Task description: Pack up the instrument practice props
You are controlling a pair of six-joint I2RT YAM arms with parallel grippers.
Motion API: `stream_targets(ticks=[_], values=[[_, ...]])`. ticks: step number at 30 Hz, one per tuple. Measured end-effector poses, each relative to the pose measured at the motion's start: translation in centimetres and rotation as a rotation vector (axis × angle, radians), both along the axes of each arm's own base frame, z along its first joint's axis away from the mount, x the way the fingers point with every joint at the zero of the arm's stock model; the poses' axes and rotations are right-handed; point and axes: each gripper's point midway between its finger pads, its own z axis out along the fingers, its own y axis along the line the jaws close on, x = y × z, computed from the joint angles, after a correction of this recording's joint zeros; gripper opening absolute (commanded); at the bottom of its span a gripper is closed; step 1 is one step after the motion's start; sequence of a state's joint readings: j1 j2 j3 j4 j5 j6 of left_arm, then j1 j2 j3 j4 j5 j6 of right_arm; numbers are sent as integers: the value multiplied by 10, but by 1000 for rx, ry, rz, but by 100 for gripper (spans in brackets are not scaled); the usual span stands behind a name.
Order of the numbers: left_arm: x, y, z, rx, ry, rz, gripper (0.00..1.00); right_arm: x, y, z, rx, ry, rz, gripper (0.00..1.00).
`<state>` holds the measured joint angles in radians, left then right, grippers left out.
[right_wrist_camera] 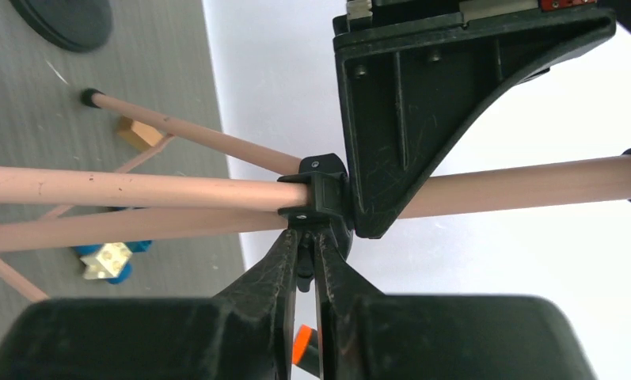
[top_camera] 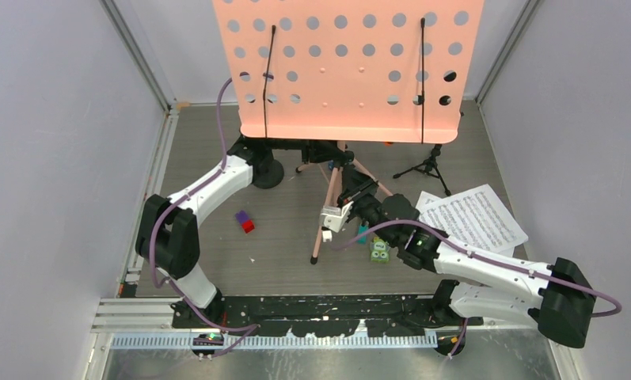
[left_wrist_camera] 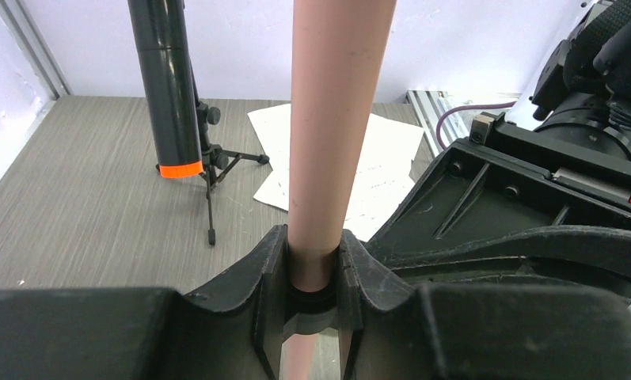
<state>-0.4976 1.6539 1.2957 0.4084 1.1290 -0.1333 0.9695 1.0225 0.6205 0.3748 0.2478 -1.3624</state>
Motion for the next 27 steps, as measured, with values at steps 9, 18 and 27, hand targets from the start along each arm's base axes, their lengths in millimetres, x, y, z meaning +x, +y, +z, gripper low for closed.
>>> stream_targets(ticks=[9,18,27], values=[[6,0,0,-2,-3,33,0,-19,1,13,326,176,27,99],[8,0,0,-2,-3,46,0,-51,-45,64,966,369,70,100],[14,-2,1,-4,-3,87,0,-66,-41,-5,1320,774,73,100]])
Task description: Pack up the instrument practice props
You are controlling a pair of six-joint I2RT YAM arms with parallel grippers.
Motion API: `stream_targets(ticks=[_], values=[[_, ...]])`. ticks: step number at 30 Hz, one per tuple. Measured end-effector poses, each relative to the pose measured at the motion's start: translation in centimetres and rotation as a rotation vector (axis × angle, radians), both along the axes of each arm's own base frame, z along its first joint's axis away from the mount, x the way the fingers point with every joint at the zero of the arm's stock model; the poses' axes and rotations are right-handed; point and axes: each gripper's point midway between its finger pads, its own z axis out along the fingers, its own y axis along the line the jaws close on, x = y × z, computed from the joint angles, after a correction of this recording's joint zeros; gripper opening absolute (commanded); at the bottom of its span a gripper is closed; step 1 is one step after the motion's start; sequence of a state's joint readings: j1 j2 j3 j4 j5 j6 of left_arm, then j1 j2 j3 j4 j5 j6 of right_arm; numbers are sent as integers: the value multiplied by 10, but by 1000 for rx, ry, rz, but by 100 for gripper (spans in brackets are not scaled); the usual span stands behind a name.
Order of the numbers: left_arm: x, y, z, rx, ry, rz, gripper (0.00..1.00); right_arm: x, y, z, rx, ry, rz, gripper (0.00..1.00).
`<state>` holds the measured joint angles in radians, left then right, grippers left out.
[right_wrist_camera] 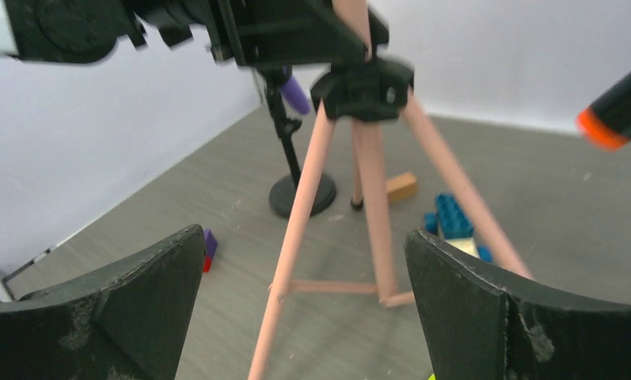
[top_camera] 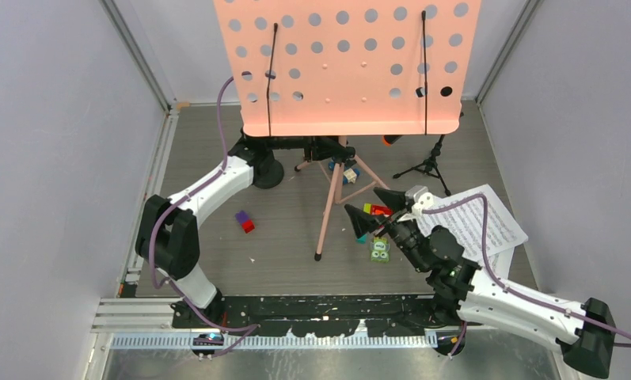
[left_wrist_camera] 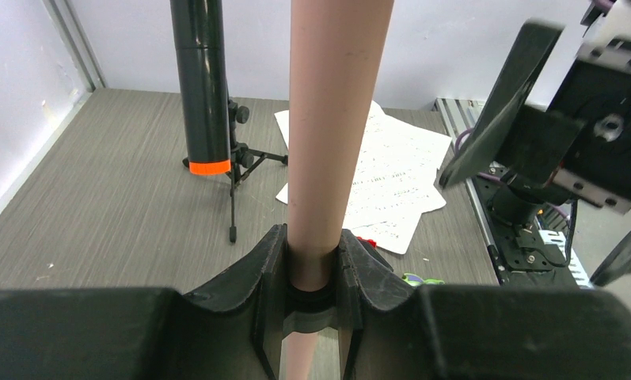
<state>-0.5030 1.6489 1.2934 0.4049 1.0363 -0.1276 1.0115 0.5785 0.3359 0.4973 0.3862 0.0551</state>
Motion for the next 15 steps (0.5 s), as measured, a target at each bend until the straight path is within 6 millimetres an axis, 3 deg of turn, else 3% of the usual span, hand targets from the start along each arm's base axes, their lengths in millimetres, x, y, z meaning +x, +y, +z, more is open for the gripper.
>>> stream_targets(ticks=[10,15], values=[[0,0,0,1,3,6,0,22,40,-90,-50,288,-11,100],[0,0,0,1,4,6,0,32,56,-106,-38,342,-26,93]])
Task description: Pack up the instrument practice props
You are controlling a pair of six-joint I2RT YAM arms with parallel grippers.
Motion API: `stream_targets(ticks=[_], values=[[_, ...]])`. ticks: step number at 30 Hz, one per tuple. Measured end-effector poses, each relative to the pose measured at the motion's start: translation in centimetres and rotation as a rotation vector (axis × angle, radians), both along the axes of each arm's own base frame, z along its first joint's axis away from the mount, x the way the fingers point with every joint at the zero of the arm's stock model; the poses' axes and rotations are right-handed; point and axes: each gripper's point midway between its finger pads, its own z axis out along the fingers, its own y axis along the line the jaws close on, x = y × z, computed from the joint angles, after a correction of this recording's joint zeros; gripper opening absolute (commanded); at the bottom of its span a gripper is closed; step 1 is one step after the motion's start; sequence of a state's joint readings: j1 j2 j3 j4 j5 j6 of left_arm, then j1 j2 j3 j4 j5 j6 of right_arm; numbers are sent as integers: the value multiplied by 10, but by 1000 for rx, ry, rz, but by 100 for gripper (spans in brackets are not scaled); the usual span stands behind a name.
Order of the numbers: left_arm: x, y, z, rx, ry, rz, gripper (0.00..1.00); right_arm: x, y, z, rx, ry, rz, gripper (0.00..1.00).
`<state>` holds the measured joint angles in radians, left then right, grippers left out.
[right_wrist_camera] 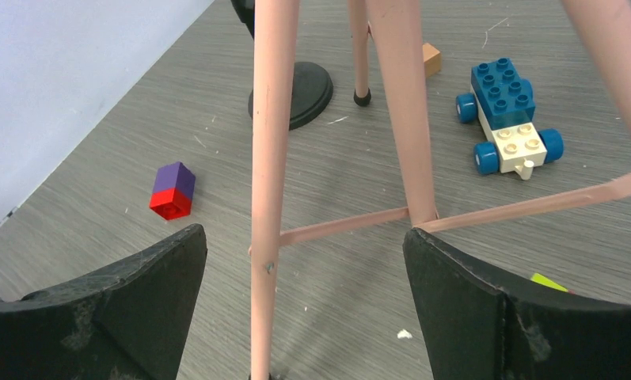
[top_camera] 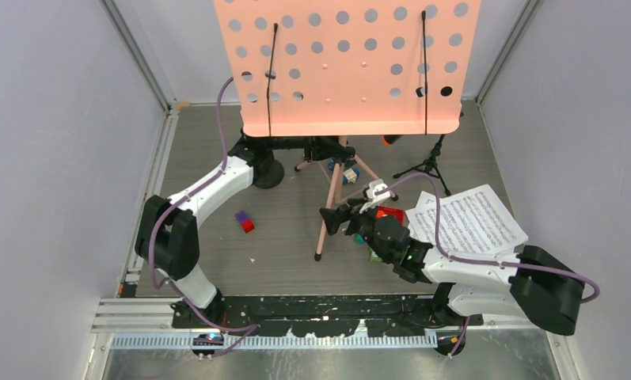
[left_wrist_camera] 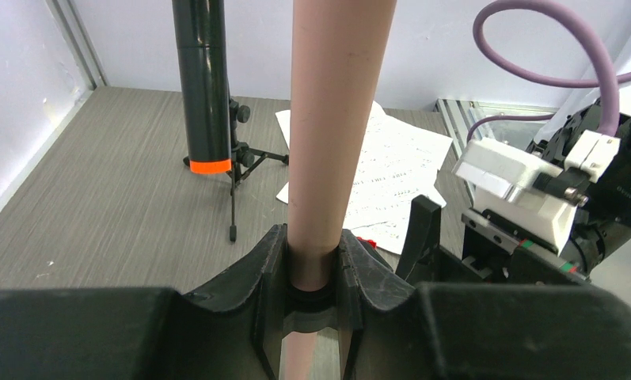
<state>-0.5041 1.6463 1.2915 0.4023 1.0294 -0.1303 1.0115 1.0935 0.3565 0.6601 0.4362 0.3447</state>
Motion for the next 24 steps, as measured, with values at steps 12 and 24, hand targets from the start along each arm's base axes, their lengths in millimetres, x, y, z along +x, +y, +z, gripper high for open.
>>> stream_targets(ticks=[12,24], values=[[0,0,0,0,1,0,0,21,22,1,48,-30,-39,49],[0,1,0,-1,6,1,37,27,30,12,105,-41,-42,0]])
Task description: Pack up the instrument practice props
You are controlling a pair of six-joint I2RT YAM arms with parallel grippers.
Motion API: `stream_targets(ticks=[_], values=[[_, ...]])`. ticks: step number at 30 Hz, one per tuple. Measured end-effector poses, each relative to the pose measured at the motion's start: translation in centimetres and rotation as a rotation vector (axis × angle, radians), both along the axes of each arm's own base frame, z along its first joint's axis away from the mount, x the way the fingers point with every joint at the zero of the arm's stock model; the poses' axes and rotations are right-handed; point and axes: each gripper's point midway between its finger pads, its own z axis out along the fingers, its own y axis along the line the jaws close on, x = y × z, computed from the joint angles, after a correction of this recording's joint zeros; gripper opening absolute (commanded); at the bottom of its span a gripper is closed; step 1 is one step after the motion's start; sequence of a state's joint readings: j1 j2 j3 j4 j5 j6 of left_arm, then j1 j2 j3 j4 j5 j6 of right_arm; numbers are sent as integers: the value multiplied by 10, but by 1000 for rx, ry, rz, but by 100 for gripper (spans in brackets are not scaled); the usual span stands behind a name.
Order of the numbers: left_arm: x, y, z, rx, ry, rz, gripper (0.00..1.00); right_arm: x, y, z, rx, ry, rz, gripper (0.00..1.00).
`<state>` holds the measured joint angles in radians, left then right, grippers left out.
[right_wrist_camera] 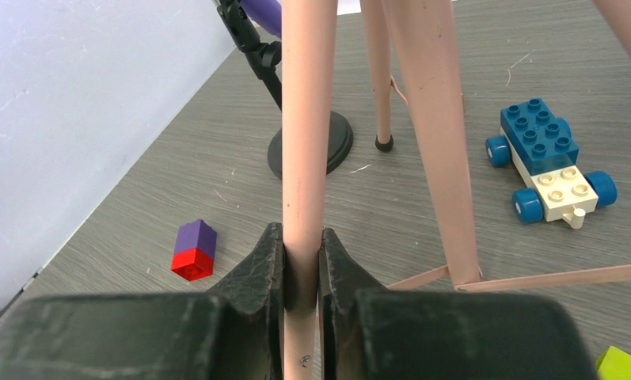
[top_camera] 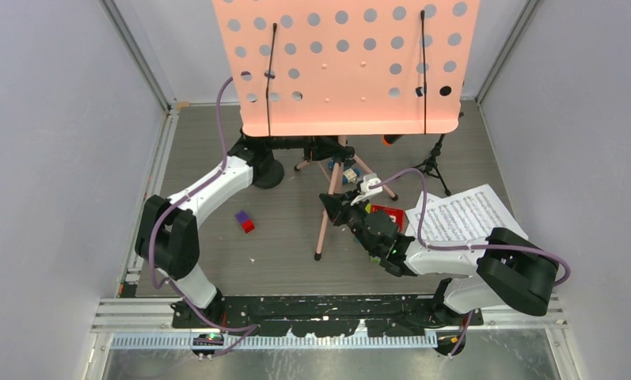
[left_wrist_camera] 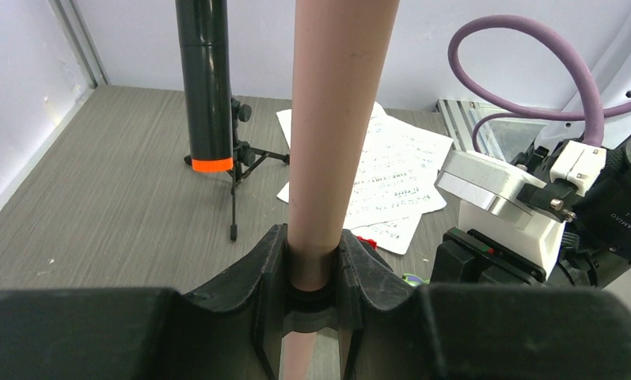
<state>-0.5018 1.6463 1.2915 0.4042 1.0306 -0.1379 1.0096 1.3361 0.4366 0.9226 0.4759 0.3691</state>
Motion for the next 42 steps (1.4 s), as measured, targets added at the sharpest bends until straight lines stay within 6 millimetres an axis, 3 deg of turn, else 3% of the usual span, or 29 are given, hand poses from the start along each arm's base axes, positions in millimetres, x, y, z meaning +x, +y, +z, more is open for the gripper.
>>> stream_targets(ticks=[4,8,18,24,33,42], values=[[-1,0,1,-5,39,1,57,-1,1,1,-14,-11,12,1],[-3,0,3,-9,64,5,68,-3,5,4,-41,-43,43,0],[-16,8,4,-17,72,7,79,-6,5,16,-125,-142,79,1],[-18,9,1,-25,84,16,96,-6,2,18,-146,-164,72,1],[-25,11,-15,-27,138,14,98,-5,-1,23,-168,-203,64,1],[-31,9,-13,-40,143,-9,78,-5,2,26,-200,-249,80,1]])
